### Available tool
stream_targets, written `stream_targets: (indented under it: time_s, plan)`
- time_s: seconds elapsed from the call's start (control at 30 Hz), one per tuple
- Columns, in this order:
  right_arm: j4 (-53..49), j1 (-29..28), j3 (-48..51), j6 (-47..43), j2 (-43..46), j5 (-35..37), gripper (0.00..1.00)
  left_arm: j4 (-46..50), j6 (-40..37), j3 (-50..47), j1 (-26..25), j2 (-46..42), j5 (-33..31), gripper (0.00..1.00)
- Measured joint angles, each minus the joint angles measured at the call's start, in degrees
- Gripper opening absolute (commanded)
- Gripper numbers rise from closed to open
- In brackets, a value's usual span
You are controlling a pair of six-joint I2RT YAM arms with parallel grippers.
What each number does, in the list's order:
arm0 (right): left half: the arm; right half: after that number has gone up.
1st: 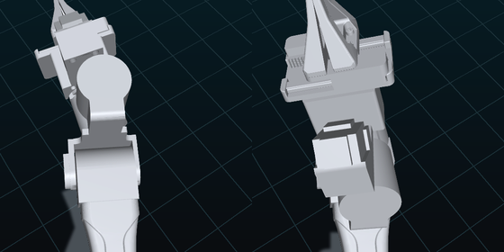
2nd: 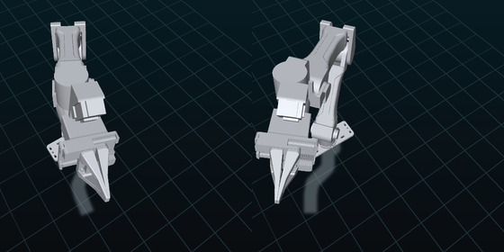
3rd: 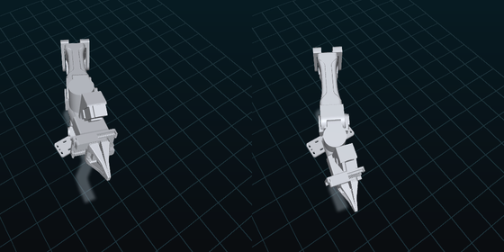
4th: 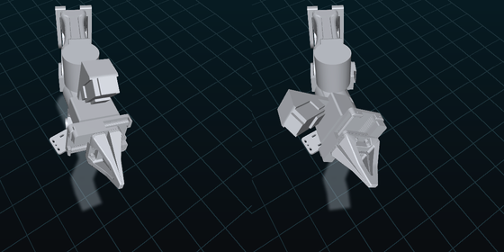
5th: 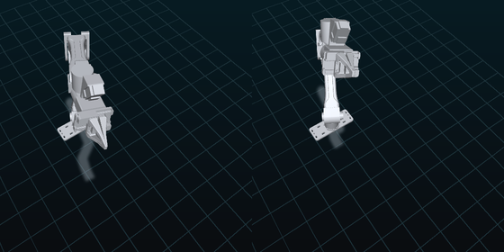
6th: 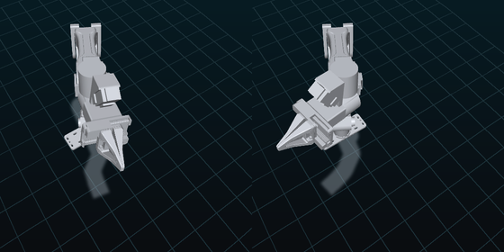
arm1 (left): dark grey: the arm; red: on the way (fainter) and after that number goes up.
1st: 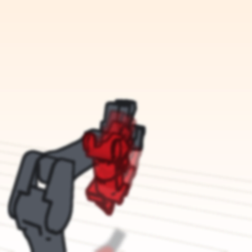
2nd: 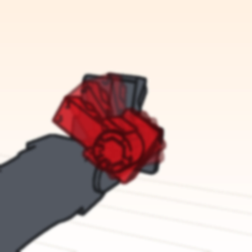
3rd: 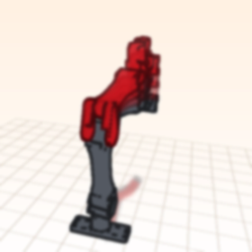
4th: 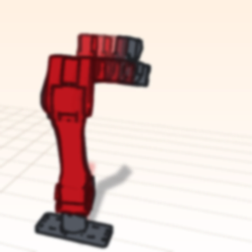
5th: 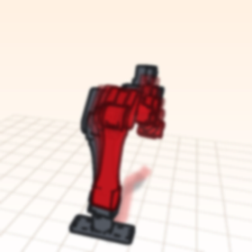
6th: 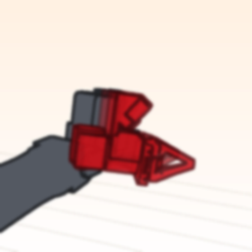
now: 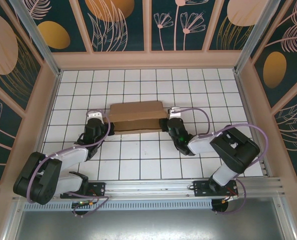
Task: Fold the paper box
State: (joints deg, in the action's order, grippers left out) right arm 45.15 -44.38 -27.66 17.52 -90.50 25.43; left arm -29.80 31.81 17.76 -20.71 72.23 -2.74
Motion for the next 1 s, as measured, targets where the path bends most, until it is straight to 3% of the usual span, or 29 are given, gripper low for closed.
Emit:
stream_targets:
  time_s: [0.1,0.4,0.7,0.83,1.0]
  plan:
    - [-1.03,0.00,1.86,-0.39,5.07,-0.26,0.59,-0.04,0.00,0.04,0.00,0.76,-0.48,0.10]
    - [-3.23,-0.17,8.87,-0.48,19.08,2.49,0.56,-0.28,-0.20,2.01,-1.05,4.98,-0.87,0.10]
    - [-6.08,0.13,9.88,-1.86,20.57,0.79,0.57,-0.11,-0.20,5.60,-1.14,7.82,-0.81,0.12]
    - [-7.13,0.15,9.88,-2.58,20.57,-1.66,0.61,-0.11,0.22,5.57,-1.36,7.17,-1.31,0.15]
    - [-10.58,0.15,9.70,-2.54,21.73,-3.96,0.77,0.57,2.19,5.40,-1.38,1.86,-4.90,0.17]
